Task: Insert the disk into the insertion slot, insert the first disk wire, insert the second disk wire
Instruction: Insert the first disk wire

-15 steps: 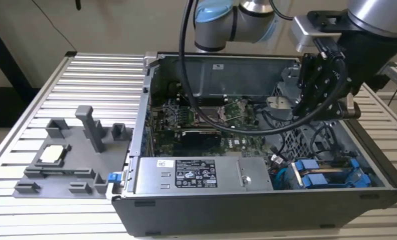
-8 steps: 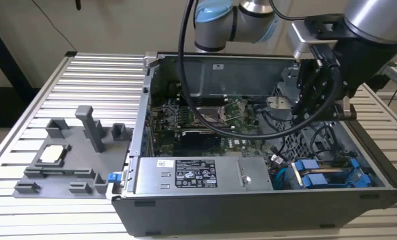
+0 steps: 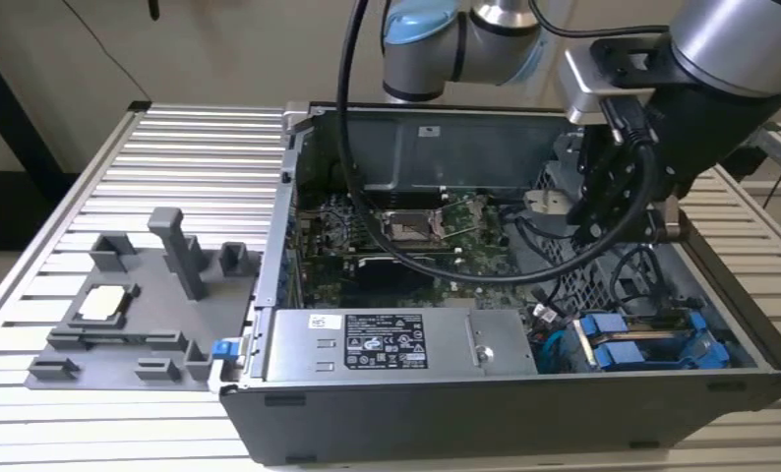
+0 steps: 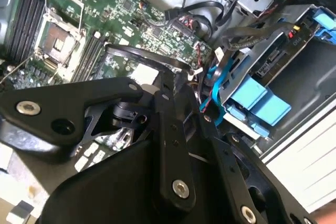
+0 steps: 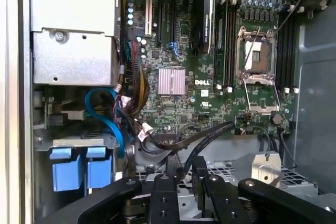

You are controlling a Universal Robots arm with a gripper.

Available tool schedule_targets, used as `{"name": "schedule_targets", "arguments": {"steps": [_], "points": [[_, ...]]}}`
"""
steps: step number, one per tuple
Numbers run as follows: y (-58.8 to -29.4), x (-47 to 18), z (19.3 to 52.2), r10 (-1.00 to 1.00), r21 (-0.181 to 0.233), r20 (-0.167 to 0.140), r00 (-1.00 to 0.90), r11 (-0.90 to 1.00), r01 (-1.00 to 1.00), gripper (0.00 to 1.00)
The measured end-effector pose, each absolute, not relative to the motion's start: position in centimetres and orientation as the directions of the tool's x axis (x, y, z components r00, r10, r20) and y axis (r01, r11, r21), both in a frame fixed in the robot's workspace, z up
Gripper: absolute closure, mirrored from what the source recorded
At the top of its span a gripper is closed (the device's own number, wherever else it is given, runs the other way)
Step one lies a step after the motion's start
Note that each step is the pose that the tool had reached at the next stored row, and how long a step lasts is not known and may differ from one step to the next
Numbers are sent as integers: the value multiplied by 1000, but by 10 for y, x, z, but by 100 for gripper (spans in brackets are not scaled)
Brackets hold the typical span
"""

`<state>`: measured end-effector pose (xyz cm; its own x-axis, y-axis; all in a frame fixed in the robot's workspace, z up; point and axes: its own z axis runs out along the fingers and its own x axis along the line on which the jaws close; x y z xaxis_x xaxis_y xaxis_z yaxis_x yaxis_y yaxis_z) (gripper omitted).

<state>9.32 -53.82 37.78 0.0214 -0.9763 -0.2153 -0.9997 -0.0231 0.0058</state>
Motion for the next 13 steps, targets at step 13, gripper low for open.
{"name": "schedule_targets", "arguments": {"steps": [13], "points": [[-539, 91, 369, -976, -1, -218, 23, -23, -1000, 73]]}}
